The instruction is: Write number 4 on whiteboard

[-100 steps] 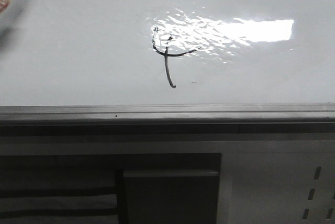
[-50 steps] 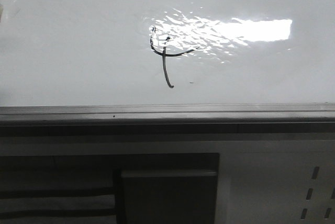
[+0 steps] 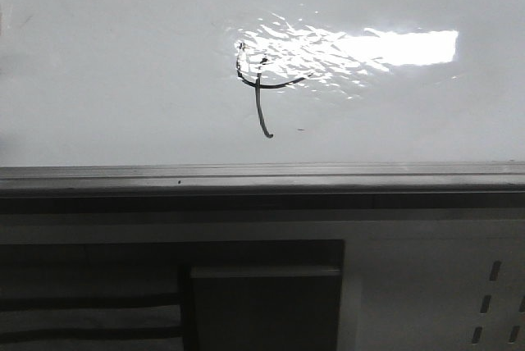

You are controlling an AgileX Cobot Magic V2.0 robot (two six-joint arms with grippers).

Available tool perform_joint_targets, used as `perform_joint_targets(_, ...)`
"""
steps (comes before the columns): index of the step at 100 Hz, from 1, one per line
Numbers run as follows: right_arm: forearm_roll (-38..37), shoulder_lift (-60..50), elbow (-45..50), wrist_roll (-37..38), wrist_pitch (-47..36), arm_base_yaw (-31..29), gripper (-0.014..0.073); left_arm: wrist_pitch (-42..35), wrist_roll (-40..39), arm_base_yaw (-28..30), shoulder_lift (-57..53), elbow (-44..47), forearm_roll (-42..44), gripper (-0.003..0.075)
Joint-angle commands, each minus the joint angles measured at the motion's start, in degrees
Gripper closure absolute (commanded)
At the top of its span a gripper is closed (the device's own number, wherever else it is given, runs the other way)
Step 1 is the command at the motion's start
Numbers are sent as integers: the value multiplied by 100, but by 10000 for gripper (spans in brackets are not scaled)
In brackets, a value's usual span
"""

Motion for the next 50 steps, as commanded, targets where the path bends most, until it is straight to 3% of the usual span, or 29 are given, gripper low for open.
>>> perform_joint_targets(1,-579,-137,-201,1097,-128,8,315,98,-54,14,-318,-425,391,325)
perform_joint_targets(13,-1686,-365,-201,3287,201,8,315,1137,-54,14,-803,-931,935,325)
perform_joint_targets(23,-2147,-664,-117,4500,139,8,315,1810,-54,14,-1316,-1286,1054,327)
perform_joint_targets(50,-2306,-1882,1174,4770,-1446,8,315,1958,-420,14,-2684,-895,1058,333)
